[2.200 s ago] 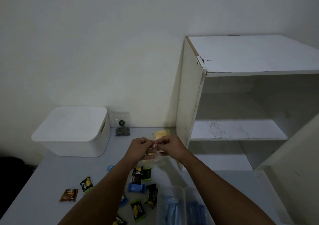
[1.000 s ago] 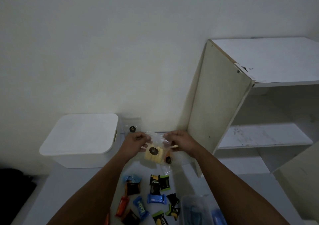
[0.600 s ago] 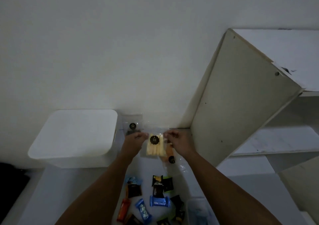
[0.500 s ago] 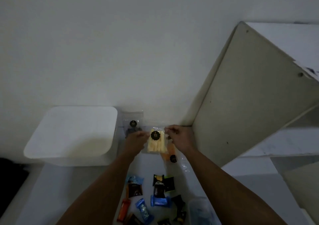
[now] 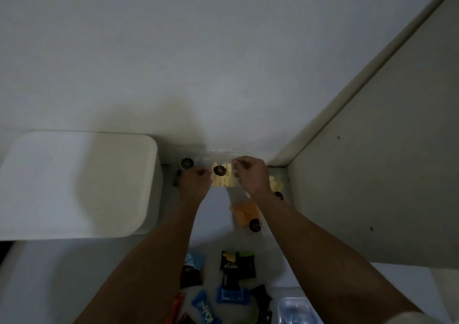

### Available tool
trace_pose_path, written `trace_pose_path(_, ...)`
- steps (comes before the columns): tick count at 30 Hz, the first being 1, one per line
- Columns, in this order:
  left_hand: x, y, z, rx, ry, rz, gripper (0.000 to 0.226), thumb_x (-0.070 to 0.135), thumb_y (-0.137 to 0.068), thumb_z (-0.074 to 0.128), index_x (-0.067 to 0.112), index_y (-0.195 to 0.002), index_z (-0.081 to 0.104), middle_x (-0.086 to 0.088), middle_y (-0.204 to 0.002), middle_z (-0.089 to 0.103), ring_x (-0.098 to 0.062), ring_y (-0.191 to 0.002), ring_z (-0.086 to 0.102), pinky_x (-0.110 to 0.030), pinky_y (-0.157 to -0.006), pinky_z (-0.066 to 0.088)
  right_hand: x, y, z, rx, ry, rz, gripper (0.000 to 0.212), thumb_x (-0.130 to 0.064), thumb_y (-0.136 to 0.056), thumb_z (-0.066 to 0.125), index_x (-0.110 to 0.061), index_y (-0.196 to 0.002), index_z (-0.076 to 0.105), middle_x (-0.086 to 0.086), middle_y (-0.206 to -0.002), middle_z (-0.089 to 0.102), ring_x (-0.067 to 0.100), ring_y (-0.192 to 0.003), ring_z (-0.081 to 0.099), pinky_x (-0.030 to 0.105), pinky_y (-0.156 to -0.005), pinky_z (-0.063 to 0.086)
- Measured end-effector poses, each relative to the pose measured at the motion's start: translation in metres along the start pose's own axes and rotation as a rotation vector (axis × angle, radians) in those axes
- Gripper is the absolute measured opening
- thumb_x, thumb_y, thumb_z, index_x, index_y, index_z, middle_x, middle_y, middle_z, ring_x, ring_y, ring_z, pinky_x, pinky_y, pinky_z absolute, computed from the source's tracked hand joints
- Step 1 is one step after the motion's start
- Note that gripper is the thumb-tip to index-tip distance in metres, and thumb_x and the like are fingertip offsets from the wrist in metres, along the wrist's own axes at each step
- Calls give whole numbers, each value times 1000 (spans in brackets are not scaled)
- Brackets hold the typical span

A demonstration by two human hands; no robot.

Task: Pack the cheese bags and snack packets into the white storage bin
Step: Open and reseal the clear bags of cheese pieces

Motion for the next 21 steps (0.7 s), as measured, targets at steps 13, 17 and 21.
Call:
trace_pose_path(13, -7, -24, 9, -27, 274, -147, 16, 0, -96, 54, 6, -87, 66, -36, -86, 57, -36, -76, 74, -21, -43, 45, 4, -21, 18, -18, 142, 134, 24, -15, -96, 58, -6, -86, 78, 8, -78, 76, 27, -76, 73, 46, -76, 61)
trace_pose_path(17, -6, -17, 11, -1, 294, -153, 23, 4, -99, 53, 11, -117, 66, -10, -92, 71, -18, -83, 71, -27, -55, 58, 15, -22, 20, -79, 148, 190, 20, -13, -93, 61, -8, -82, 77, 12, -80, 76, 26, -74, 72, 49, -75, 61)
trace_pose_path(21, -8, -15, 7, -34, 312, -192, 38, 7, -100, 53, 4, -137, 57, -30, -112, 67, -33, -96, 72, -28, -55, 53, 12, -11, 14, -84, 66, 225, 28, 5, -90, 56, -7, -106, 75, 8, -93, 75, 22, -84, 69, 41, -79, 60)
Point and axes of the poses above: each hand's wrist, its own y-axis away from the middle knuckle, its own z-axis out of the palm, x = y × z, the point moved 1 cm from there along -y, towards the middle knuckle
